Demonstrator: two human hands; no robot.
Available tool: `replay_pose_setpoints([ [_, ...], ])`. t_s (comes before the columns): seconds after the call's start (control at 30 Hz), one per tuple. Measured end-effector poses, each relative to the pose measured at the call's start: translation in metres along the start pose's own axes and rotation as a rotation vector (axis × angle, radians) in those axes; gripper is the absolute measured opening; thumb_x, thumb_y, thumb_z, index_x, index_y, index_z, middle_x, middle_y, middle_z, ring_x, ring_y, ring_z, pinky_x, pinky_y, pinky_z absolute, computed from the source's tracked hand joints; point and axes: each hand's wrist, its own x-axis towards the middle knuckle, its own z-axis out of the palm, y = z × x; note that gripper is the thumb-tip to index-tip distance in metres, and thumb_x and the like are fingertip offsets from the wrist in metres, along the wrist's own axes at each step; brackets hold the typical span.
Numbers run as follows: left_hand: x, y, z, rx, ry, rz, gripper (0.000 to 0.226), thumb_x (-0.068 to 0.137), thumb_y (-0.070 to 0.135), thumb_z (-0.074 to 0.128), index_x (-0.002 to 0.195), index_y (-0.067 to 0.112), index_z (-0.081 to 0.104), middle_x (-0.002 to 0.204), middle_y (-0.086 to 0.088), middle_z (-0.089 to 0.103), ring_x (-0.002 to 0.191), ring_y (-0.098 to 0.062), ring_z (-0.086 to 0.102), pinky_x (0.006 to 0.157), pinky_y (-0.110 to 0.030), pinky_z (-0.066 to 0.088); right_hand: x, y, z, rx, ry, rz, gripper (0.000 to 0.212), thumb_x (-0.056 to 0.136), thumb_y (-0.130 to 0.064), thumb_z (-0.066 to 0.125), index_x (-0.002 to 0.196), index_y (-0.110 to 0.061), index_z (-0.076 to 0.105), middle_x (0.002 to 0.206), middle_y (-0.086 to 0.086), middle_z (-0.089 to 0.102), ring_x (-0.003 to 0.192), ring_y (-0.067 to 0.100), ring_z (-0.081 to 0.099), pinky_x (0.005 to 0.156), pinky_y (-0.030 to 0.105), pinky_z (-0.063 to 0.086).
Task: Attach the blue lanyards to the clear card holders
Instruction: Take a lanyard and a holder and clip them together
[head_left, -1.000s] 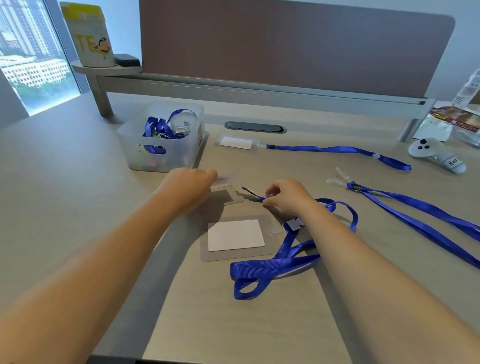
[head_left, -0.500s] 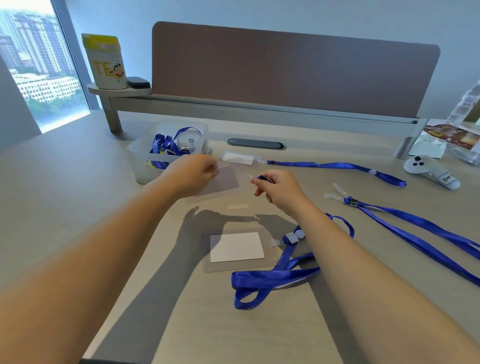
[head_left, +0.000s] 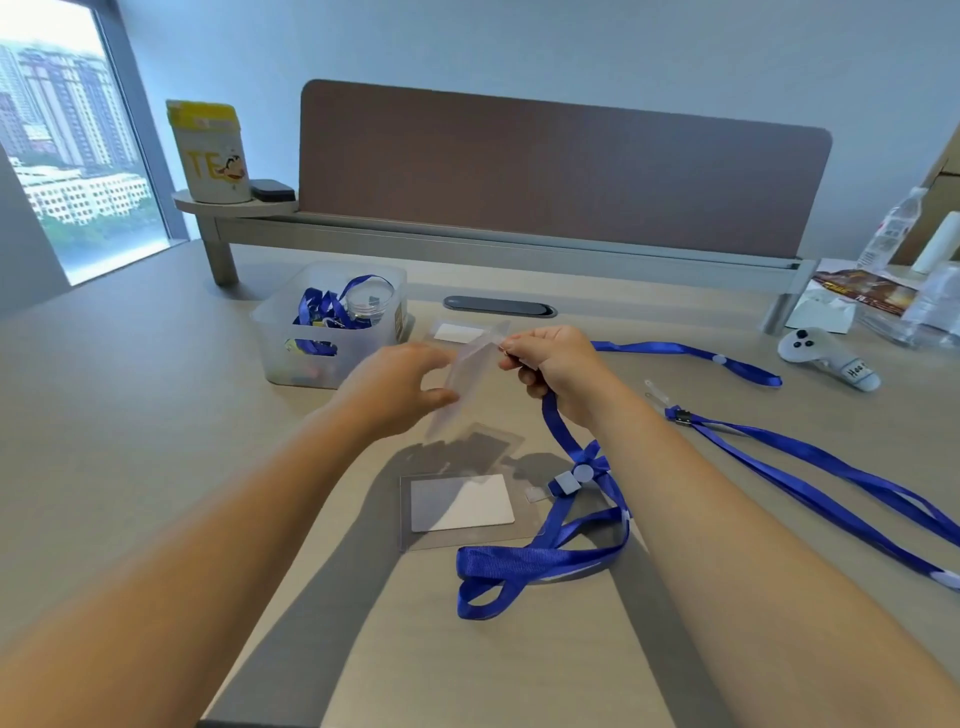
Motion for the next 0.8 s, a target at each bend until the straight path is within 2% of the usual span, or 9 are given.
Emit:
replay_pose_setpoints([
  [0.07, 0.0, 0.003, -0.002, -0.138, 0.053, 0.0, 0.046, 0.085, 0.028, 0.057, 0.128, 0.016, 0.048, 0.13, -0.006, 0.057, 0.115, -0.02, 0.054, 0.095, -0.034, 0.044, -0.002, -0.003, 0.002, -0.027, 0.001, -0.018, 0.022, 0.092, -0.006, 0.048, 0.072, -0.008, 0.058, 0.064, 0.003, 0.055, 0.049, 0.009, 0.032, 0.043, 0.016, 0.027],
  [0.13, 0.0, 0.007, -0.007, -0.246, 0.153, 0.008, 0.044, 0.086, 0.028, 0.055, 0.127, 0.013, 0.05, 0.127, -0.008, 0.059, 0.111, -0.02, 0.057, 0.093, -0.033, 0.046, -0.004, -0.006, 0.002, -0.067, 0.011, -0.028, 0.017, 0.092, -0.006, 0.049, 0.084, -0.001, 0.063, 0.064, 0.003, 0.054, 0.05, 0.009, 0.032, 0.047, 0.018, 0.027],
  [0.23, 0.001, 0.017, -0.016, -0.259, 0.267, 0.04, 0.036, 0.088, 0.023, 0.052, 0.122, 0.011, 0.055, 0.123, -0.011, 0.063, 0.107, -0.023, 0.06, 0.093, -0.035, 0.047, -0.005, -0.009, 0.003, -0.104, 0.027, -0.039, 0.021, 0.091, -0.007, 0.05, 0.101, 0.006, 0.064, 0.065, 0.003, 0.055, 0.052, 0.009, 0.033, 0.048, 0.018, 0.029],
  [0.37, 0.005, 0.021, -0.016, -0.06, 0.31, 0.113, 0.031, 0.09, 0.02, 0.049, 0.118, 0.012, 0.06, 0.124, -0.009, 0.063, 0.11, -0.024, 0.059, 0.094, -0.032, 0.046, -0.009, -0.011, 0.004, -0.146, -0.015, -0.053, 0.017, 0.09, -0.01, 0.054, 0.075, -0.012, 0.063, 0.069, 0.001, 0.058, 0.055, 0.01, 0.037, 0.05, 0.017, 0.034],
  [0.43, 0.007, 0.017, -0.014, 0.035, 0.323, 0.158, 0.03, 0.09, 0.02, 0.049, 0.117, 0.011, 0.061, 0.121, -0.01, 0.065, 0.108, -0.025, 0.06, 0.092, -0.034, 0.049, -0.01, -0.012, 0.004, -0.166, -0.023, -0.055, 0.02, 0.089, -0.011, 0.055, 0.07, -0.016, 0.06, 0.071, 0.0, 0.058, 0.057, 0.01, 0.038, 0.052, 0.017, 0.035],
  [0.53, 0.006, 0.012, -0.014, 0.165, 0.431, 0.317, 0.021, 0.083, 0.013, 0.061, 0.1, 0.004, 0.069, 0.101, -0.016, 0.073, 0.088, -0.032, 0.068, 0.075, -0.04, 0.056, -0.011, -0.014, 0.006, -0.173, -0.019, -0.076, 0.02, 0.089, -0.009, 0.054, 0.07, -0.013, 0.06, 0.069, -0.001, 0.056, 0.058, 0.01, 0.04, 0.051, 0.016, 0.037],
  [0.63, 0.006, 0.009, -0.017, 0.268, 0.511, 0.409, 0.011, 0.065, 0.004, 0.077, 0.075, 0.001, 0.073, 0.07, -0.017, 0.075, 0.057, -0.033, 0.069, 0.049, -0.039, 0.056, -0.013, -0.018, 0.008, -0.177, -0.024, -0.124, 0.028, 0.088, -0.004, 0.053, 0.062, -0.015, 0.056, 0.063, -0.001, 0.052, 0.054, 0.006, 0.041, 0.038, 0.004, 0.036],
  [0.7, 0.005, 0.009, -0.02, 0.326, 0.502, 0.431, 0.016, 0.058, 0.005, 0.083, 0.07, 0.003, 0.073, 0.064, -0.014, 0.075, 0.051, -0.029, 0.068, 0.045, -0.037, 0.056, -0.014, -0.02, 0.01, -0.211, -0.026, -0.135, 0.029, 0.088, -0.005, 0.053, 0.061, -0.016, 0.055, 0.062, -0.002, 0.05, 0.055, 0.005, 0.041, 0.038, 0.003, 0.036],
  [0.8, 0.004, 0.009, -0.023, 0.402, 0.482, 0.481, 0.021, 0.052, 0.009, 0.086, 0.067, 0.004, 0.073, 0.061, -0.012, 0.074, 0.047, -0.026, 0.067, 0.042, -0.035, 0.055, -0.015, -0.022, 0.011, -0.25, -0.039, -0.122, 0.027, 0.089, -0.009, 0.053, 0.063, -0.017, 0.055, 0.063, -0.003, 0.05, 0.056, 0.005, 0.04, 0.047, 0.012, 0.035],
])
